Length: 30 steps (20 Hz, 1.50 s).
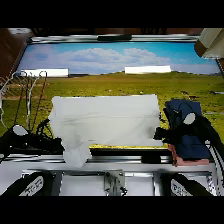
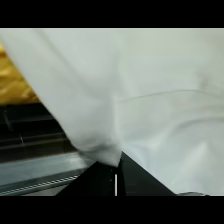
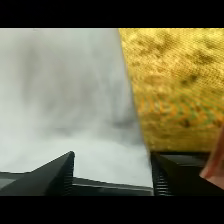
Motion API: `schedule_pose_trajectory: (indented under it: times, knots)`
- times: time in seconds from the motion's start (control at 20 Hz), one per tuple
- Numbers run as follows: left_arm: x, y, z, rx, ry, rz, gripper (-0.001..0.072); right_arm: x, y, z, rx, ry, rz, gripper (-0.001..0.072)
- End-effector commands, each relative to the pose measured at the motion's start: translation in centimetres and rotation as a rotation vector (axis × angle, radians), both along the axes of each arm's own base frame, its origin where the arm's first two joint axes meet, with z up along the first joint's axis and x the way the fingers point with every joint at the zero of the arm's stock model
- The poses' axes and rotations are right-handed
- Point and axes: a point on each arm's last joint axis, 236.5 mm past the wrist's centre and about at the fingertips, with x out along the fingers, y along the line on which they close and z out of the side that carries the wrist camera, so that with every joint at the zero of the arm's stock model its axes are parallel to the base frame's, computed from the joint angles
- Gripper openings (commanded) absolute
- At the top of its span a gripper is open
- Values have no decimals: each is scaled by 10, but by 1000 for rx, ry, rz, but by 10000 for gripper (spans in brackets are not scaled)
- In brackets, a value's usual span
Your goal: Fold the shirts.
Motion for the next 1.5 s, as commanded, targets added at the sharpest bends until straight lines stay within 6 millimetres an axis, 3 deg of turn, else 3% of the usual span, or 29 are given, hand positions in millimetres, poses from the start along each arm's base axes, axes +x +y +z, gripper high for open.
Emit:
schedule_pose_trajectory:
  times: [0.0, 0.15, 0.25, 0.35, 0.55, 0.7, 0.85, 1.0, 1.15, 1.3, 1.45]
  knots:
    - [4, 2, -1, 9, -16, 7, 36, 8, 11, -3, 47, -20, -17, 428]
    - [12, 3, 5, 10, -51, -19, 36, 13, 35, 9, 162, -59, 20, 76]
    - [27, 5, 19, 9, -105, -67, 35, 17, 39, 20, 192, -91, 110, 69]
    - [51, 13, 40, 32, -184, -112, 35, 34, 33, 37, 170, -162, 188, 69]
    - [118, 30, 87, 103, -385, -80, 34, 100, 20, 82, 94, -385, 177, 68]
    - [159, 38, 98, 114, -447, -22, 34, 146, 9, 98, 48, -505, 111, 68]
    - [197, 32, 99, 48, -440, 11, 35, 170, 11, 95, 44, -504, 128, 68]
    - [230, 36, 98, 33, -447, 20, 35, 194, 15, 77, -44, -524, 196, 69]
    - [260, 42, 103, 39, -475, 26, 35, 214, 4, 62, -121, -544, 143, 68]
    - [278, 46, 99, 39, -479, 26, 35, 226, 4, 60, -122, -583, 114, 69]
    - [277, 46, 75, 23, -406, 52, 35, 231, 10, 58, -87, -588, 76, 69]
